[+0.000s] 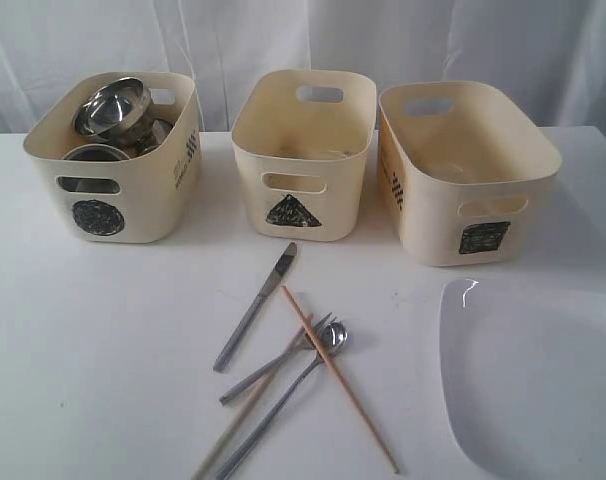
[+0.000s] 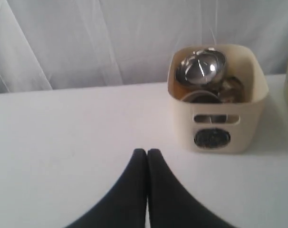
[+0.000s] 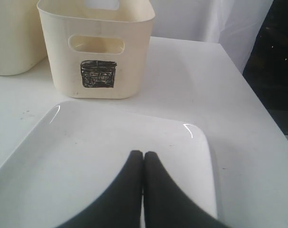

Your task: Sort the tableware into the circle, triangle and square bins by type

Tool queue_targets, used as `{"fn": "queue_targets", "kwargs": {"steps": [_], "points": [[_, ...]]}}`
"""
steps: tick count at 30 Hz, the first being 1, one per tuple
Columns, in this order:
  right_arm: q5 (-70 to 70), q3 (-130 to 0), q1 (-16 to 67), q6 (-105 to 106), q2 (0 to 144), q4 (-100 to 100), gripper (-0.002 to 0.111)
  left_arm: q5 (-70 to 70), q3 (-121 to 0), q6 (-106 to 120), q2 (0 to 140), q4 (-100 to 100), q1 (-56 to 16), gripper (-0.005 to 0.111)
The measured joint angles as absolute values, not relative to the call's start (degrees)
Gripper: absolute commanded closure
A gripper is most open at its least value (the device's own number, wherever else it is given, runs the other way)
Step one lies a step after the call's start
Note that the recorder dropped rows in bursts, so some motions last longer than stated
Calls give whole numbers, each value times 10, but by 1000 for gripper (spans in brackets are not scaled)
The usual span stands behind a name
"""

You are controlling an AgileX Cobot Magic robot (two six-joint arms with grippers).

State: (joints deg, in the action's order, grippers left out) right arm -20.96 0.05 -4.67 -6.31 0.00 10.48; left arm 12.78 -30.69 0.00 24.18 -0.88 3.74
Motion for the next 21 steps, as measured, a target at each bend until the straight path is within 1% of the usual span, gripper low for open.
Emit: {"fn": "queue_targets", "kwargs": {"steps": [3, 5, 12, 21], "points": [[-210, 0, -47, -63, 0, 105, 108, 247, -254, 0, 201, -9, 37, 107], [-210, 0, -47, -63, 0, 105, 108, 284, -218, 0, 197, -8, 37, 107], [-210, 0, -47, -63, 0, 105, 108, 284, -191, -14, 197, -8, 37, 107], [-210, 0, -47, -63, 0, 105, 108, 278, -177, -98, 197, -47, 37, 107]]}}
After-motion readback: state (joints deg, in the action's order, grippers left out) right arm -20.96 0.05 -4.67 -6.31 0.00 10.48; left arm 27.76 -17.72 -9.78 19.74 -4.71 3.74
